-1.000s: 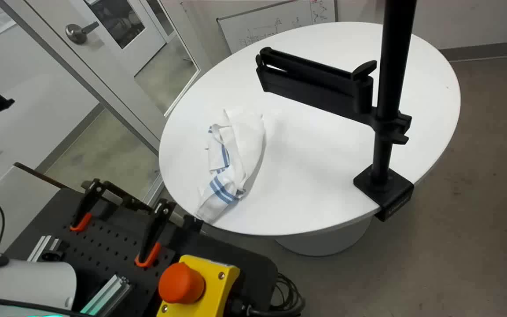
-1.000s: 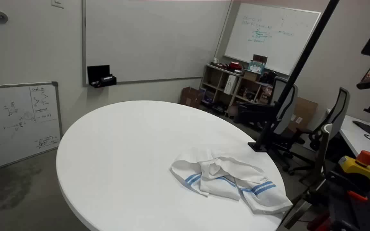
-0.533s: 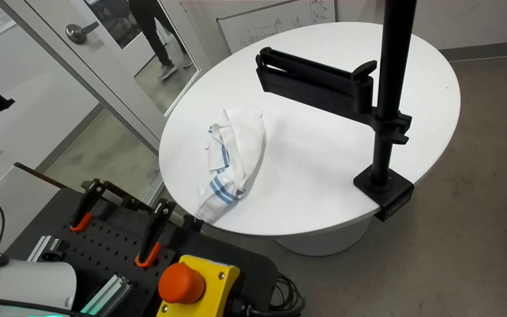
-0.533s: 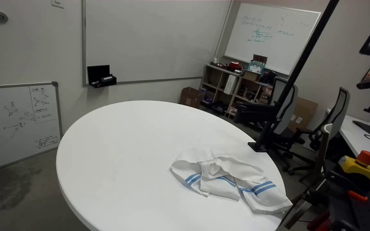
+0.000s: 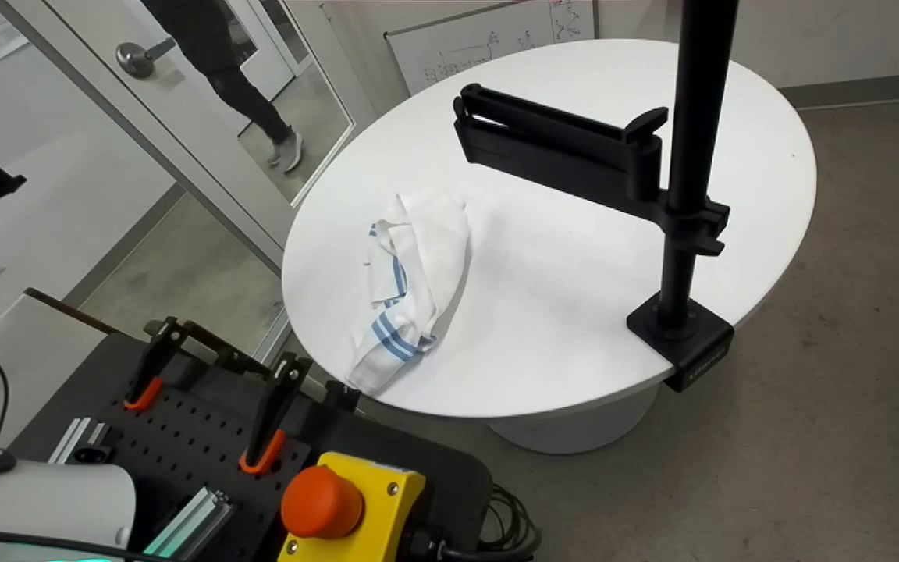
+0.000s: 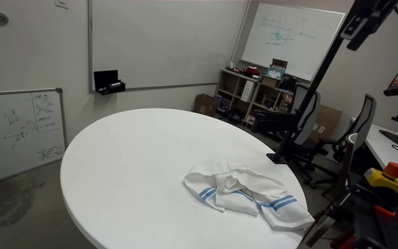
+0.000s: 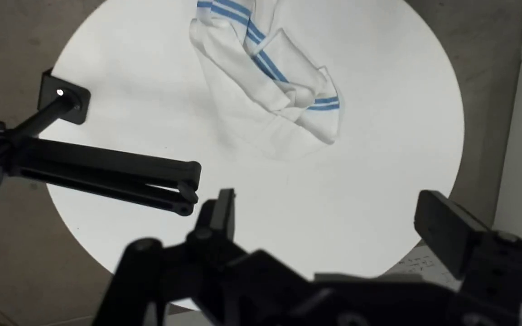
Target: Hang the towel on the black stand
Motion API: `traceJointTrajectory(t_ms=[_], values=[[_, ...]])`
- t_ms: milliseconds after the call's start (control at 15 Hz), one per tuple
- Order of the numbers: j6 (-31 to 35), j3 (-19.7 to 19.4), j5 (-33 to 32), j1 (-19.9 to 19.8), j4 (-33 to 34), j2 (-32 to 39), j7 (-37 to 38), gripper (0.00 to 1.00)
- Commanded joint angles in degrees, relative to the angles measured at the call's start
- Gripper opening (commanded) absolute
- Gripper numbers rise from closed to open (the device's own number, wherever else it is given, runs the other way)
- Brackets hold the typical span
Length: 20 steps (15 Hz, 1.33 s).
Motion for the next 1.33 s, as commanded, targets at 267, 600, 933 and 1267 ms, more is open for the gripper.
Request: traceJointTrajectory(t_ms=[267, 600, 933, 1267], values=[[10.20, 0.44, -0.68, -0.60, 8.30, 21.68, 1.97, 1.00], [16.80, 1.06, -4.10, -0.77, 13.23, 34.52, 7.39, 1.00], [18.43, 0.55, -11.77, 1.27, 16.89, 44.45, 13.28, 1.00], [17.43, -0.52, -14.90, 4.48, 19.19, 51.54, 13.28, 1.00]])
